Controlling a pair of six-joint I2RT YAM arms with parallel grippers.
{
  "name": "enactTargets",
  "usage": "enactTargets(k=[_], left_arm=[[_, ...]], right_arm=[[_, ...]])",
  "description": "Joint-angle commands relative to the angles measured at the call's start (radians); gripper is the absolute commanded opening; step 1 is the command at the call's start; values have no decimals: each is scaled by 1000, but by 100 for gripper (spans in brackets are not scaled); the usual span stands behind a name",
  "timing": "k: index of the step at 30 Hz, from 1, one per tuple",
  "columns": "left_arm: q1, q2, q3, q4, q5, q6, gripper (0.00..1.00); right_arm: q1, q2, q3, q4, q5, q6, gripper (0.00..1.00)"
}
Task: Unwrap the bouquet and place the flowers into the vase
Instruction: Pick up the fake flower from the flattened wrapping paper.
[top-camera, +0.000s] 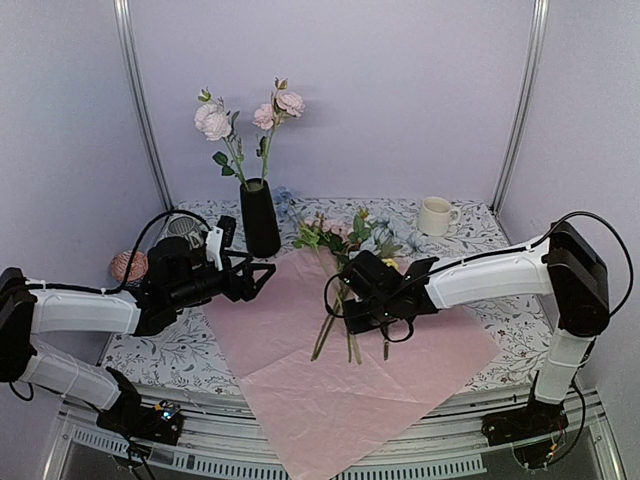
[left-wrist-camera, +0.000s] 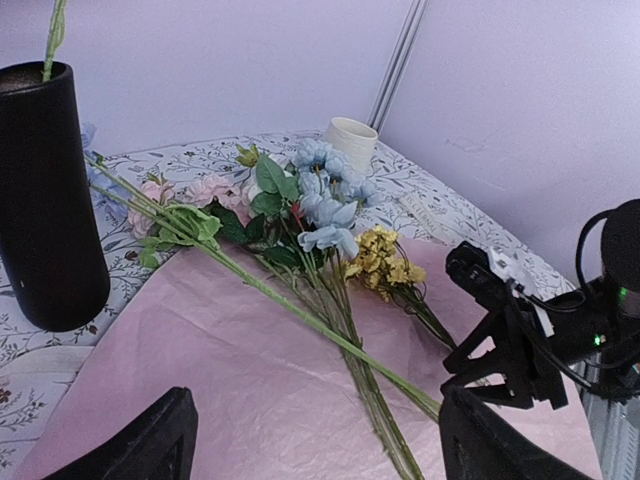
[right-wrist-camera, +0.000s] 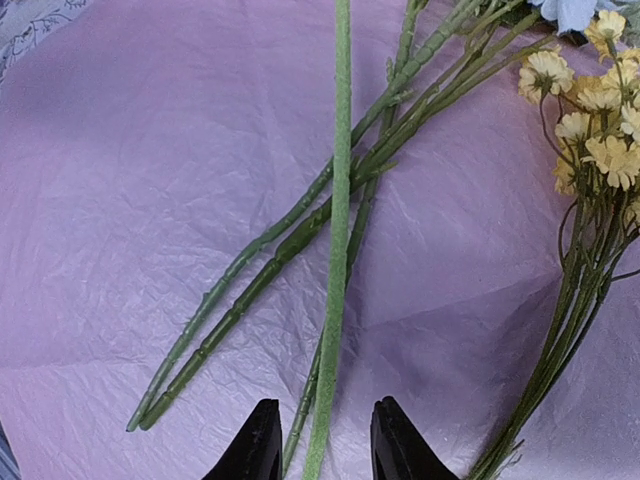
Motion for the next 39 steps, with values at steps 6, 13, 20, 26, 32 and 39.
enactTargets(k=[6, 13, 20, 26, 32, 39], left_arm=[[-21, 15, 25, -5, -10, 20, 86], [-23, 15, 25, -2, -13, 21, 86], [-22, 23, 24, 5, -11, 20, 86], [-23, 23, 25, 2, -16, 23, 86], [-22, 23, 28, 1, -13, 24, 86], [-23, 19, 27, -2, -16, 24, 86]], right_arm=[[4, 41, 30, -7, 7, -14, 32], [5, 39, 32, 2, 13, -16, 32], [4, 94, 101, -25, 24, -43, 30], [3, 140, 143, -27, 25, -47, 27], [3, 175, 179, -83, 97, -16, 26], [2, 195, 179, -83, 106, -8, 26]])
